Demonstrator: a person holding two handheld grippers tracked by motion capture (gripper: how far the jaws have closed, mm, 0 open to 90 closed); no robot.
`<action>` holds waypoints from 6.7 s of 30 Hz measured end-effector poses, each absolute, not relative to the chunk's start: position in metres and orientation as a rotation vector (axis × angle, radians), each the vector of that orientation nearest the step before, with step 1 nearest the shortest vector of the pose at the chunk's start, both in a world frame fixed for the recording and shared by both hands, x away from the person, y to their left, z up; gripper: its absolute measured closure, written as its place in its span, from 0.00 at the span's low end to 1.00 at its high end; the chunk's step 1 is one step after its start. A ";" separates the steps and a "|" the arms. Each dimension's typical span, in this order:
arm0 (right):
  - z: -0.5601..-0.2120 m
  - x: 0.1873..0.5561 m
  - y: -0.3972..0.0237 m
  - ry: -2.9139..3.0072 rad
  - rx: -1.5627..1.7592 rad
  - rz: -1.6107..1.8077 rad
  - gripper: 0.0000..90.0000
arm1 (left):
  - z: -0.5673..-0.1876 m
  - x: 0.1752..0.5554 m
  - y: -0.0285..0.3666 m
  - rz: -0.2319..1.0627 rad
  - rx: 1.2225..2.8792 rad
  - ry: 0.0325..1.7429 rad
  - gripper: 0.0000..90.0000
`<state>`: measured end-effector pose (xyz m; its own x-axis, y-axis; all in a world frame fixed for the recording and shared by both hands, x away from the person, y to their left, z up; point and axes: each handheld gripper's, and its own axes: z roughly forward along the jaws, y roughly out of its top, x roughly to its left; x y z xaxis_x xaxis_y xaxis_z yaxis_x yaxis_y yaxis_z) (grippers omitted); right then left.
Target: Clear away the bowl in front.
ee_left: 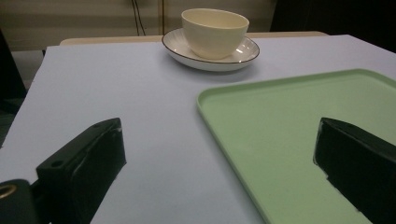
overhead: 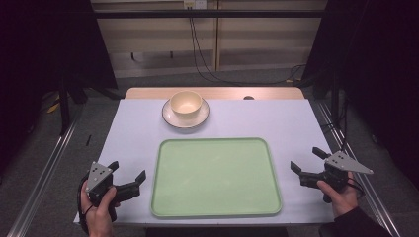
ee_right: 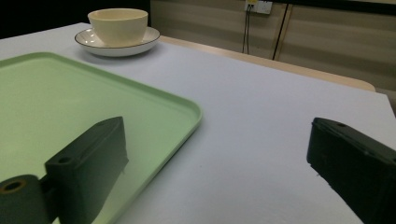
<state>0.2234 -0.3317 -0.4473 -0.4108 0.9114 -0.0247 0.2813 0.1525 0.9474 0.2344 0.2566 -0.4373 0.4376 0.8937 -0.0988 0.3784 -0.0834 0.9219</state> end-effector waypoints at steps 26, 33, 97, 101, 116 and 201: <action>-0.451 0.226 -0.330 1.901 1.114 1.305 0.04 | -0.434 0.239 0.234 0.586 1.702 1.044 0.02; -0.450 0.226 -0.330 1.903 1.115 1.307 0.04 | -0.429 0.254 0.228 0.597 1.704 1.026 0.03; -0.451 0.226 -0.329 1.910 1.106 1.348 0.04 | -0.411 0.405 0.194 0.602 1.781 0.979 0.04; -0.451 0.226 -0.329 1.909 1.109 1.346 0.04 | -0.409 0.415 0.193 0.581 1.790 0.994 0.05; -0.451 0.225 -0.330 1.909 1.087 1.343 0.04 | -0.410 0.452 0.183 0.653 1.831 1.093 0.12; -0.453 0.225 -0.330 1.921 1.070 1.346 0.04 | -0.443 0.538 0.142 0.222 2.084 1.513 0.90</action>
